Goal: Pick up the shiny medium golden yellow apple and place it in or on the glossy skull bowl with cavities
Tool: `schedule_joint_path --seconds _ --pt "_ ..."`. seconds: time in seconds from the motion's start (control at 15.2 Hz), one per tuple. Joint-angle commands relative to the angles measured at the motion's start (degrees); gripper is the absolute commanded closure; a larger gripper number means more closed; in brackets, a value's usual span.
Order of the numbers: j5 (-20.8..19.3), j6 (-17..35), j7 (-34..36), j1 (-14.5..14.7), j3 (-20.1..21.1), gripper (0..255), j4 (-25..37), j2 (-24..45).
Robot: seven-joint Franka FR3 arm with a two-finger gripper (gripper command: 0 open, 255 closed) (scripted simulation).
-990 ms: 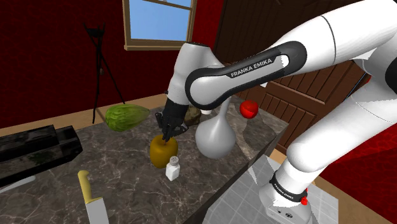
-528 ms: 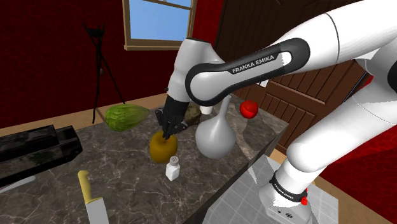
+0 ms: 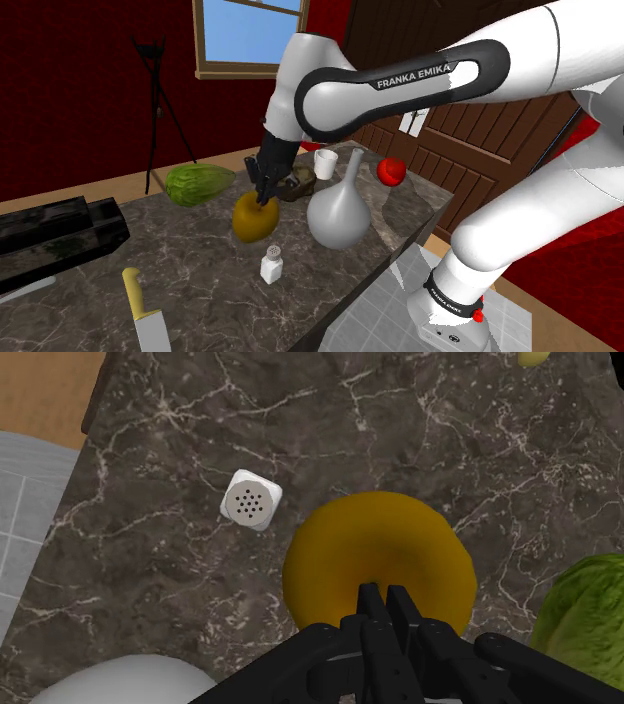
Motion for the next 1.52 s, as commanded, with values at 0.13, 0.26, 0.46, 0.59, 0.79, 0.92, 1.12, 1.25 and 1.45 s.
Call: schedule_joint_path --seconds 0.13,0.26,0.46,0.59,0.79,0.92,1.12,1.25,1.45 --pt "0.20 -3.47 -0.09 0.14 -1.08 255 2.15 -1.42" --pt "0.20 -5.10 -0.05 0.17 -1.54 255 3.29 -1.95" --pt "0.13 -7.51 0.06 0.16 -2.18 255 5.08 -2.62" --pt "0.04 -9.09 0.17 0.14 -2.59 255 6.33 -2.98" --pt "-0.14 -11.43 0.37 0.07 -3.15 255 8.28 -3.40" --pt "-0.29 -12.97 0.54 0.01 -3.49 255 9.64 -3.60" --pt "-0.56 -15.26 0.82 -0.11 -3.96 255 11.76 -3.78" --pt "-0.76 -16.77 1.03 -0.20 -4.24 255 13.24 -3.82" --pt "-1.04 -18.48 -0.10 -0.66 -5.55 255 14.53 -3.86"
